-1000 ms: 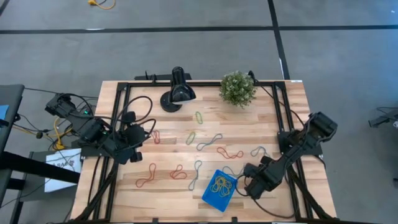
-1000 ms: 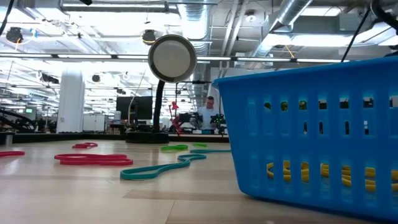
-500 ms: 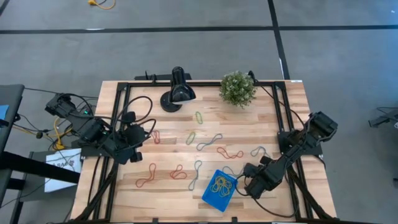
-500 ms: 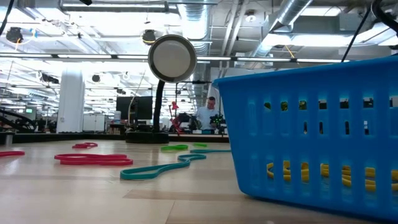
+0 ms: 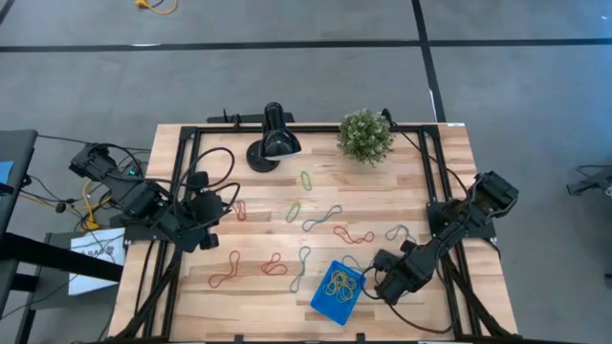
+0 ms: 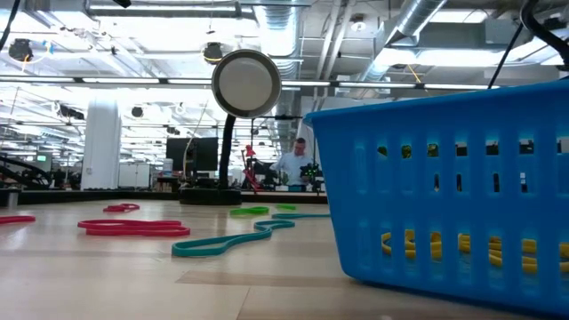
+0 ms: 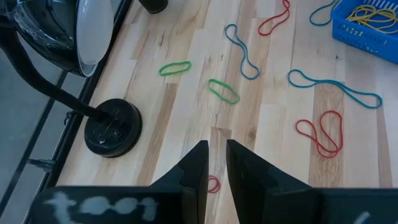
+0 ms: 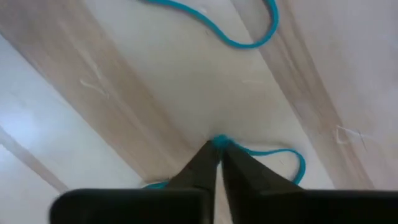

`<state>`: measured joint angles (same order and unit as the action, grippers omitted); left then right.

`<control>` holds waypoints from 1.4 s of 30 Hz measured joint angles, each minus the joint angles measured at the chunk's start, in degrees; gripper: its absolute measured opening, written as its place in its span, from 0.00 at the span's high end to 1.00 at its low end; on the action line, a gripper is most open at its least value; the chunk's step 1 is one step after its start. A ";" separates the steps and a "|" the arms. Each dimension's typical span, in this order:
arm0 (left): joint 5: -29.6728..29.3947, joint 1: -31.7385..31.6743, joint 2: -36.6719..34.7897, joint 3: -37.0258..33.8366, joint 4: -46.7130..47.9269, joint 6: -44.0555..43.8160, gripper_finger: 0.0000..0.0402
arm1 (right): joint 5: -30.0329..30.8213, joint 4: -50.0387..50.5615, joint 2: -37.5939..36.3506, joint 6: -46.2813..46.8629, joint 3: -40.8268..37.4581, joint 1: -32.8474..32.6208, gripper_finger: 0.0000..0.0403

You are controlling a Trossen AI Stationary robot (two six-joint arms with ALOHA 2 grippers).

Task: Pick and place items into bin
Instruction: Put the blue rubber band into the blue bin

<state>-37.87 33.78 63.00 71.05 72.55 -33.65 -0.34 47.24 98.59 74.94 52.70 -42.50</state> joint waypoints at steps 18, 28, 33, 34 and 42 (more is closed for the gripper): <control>-0.02 -0.01 0.00 0.00 -0.02 0.00 0.89 | 21.56 27.26 0.05 -4.26 32.93 0.66 1.00; -0.02 -0.01 0.00 0.00 -0.02 -0.31 0.89 | 26.05 11.09 1.34 -22.56 37.82 4.05 1.00; -0.03 -0.02 0.00 0.00 -0.02 -0.27 0.89 | 22.46 6.19 3.63 -25.88 37.89 5.04 1.00; -0.03 -0.02 0.00 0.00 -0.02 -0.24 0.89 | 21.65 6.06 3.83 -26.15 37.81 5.15 1.00; -0.04 -0.02 0.00 0.00 -0.02 -0.39 0.89 | 14.87 1.86 7.63 -26.47 37.78 5.48 1.00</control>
<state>-37.91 33.76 63.00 71.05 72.54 -34.04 14.53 49.09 106.22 48.48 90.48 -37.02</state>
